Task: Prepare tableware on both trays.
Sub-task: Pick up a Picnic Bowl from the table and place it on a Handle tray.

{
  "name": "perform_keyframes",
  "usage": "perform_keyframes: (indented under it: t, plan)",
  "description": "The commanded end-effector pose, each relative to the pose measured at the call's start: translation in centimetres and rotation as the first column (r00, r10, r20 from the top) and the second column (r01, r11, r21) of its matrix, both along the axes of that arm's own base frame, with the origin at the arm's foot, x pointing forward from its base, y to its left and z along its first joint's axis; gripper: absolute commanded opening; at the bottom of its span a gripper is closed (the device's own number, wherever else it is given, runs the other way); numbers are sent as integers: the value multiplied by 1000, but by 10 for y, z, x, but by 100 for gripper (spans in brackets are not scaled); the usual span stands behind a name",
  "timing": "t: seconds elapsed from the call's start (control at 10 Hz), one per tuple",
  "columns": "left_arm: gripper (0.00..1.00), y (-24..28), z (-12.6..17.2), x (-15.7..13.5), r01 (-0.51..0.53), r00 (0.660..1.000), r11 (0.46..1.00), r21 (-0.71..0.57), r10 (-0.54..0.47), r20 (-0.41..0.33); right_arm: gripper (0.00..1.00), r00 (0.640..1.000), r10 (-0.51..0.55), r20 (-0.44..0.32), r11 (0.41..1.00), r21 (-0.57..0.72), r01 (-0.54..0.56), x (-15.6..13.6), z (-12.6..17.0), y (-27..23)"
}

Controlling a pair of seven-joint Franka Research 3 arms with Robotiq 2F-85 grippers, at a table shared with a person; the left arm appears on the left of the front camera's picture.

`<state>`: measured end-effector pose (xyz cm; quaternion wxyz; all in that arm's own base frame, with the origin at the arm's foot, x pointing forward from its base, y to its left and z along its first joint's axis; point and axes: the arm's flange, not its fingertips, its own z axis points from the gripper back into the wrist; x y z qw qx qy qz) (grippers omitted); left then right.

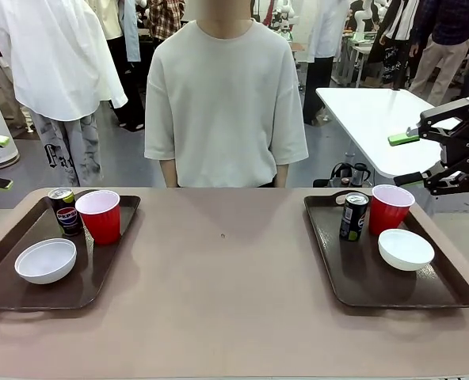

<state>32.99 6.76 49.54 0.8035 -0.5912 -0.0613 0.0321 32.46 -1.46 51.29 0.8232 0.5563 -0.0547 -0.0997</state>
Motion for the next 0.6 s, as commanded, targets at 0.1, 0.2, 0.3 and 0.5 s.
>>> perform_keyframes:
  t: [0.1, 0.2, 0.3, 0.5]
  plan:
    - [83, -1, 1, 2, -22, 1000, 1000, -17, 22, 11, 76, 1000, 18, 12, 1000, -5, -17, 1, -2, -1]
    - [83, -1, 1, 2, -22, 1000, 1000, -17, 22, 11, 76, 1000, 18, 12, 1000, -5, -17, 1, -2, -1]
    - [83, -1, 1, 2, -22, 1000, 1000, -17, 22, 11, 76, 1000, 18, 12, 1000, -5, -17, 1, -2, -1]
    - [83, -1, 1, 2, -22, 1000, 1000, -17, 22, 11, 76, 1000, 18, 12, 1000, -5, -17, 1, -2, -1]
